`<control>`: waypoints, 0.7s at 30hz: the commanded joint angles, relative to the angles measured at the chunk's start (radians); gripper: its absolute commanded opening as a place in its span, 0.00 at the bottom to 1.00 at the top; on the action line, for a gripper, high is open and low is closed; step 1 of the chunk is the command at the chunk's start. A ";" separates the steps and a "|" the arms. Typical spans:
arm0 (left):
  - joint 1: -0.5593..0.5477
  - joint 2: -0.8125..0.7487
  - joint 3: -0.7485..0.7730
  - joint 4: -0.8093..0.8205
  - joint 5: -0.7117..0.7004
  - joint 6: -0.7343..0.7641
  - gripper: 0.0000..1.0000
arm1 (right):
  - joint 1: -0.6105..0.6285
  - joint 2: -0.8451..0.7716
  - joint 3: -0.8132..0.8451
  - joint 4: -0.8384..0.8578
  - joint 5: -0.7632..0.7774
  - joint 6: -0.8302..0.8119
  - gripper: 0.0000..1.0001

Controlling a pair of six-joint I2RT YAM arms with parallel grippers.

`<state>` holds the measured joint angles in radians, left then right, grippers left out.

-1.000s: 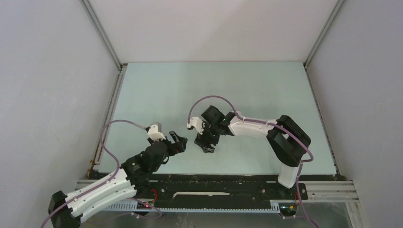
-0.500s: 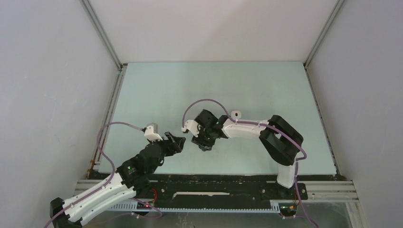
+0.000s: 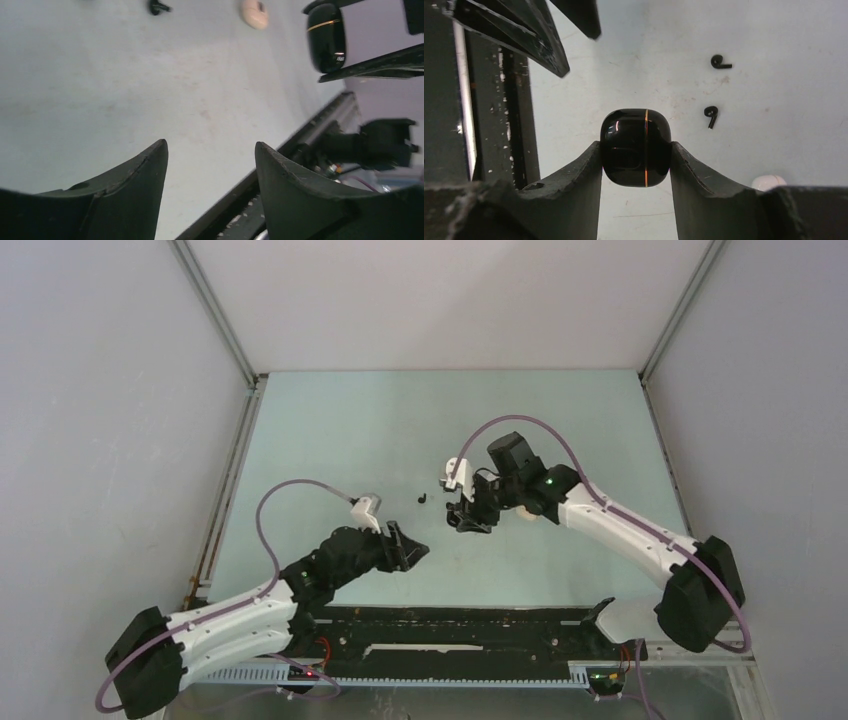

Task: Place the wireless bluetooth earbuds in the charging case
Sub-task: Pass from the right arm to the left

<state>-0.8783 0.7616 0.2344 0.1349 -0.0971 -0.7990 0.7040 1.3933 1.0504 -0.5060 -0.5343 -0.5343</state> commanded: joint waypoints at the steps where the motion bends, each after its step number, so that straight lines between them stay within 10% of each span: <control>1: 0.022 0.062 0.060 0.275 0.244 0.017 0.69 | -0.018 -0.064 -0.024 -0.045 -0.124 -0.109 0.28; 21: 0.062 0.381 0.180 0.535 0.438 -0.185 0.59 | -0.025 -0.108 -0.024 -0.063 -0.141 -0.136 0.29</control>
<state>-0.8257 1.1122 0.3756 0.5648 0.2855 -0.9287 0.6765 1.3125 1.0233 -0.5674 -0.6380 -0.6464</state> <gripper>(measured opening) 0.604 0.481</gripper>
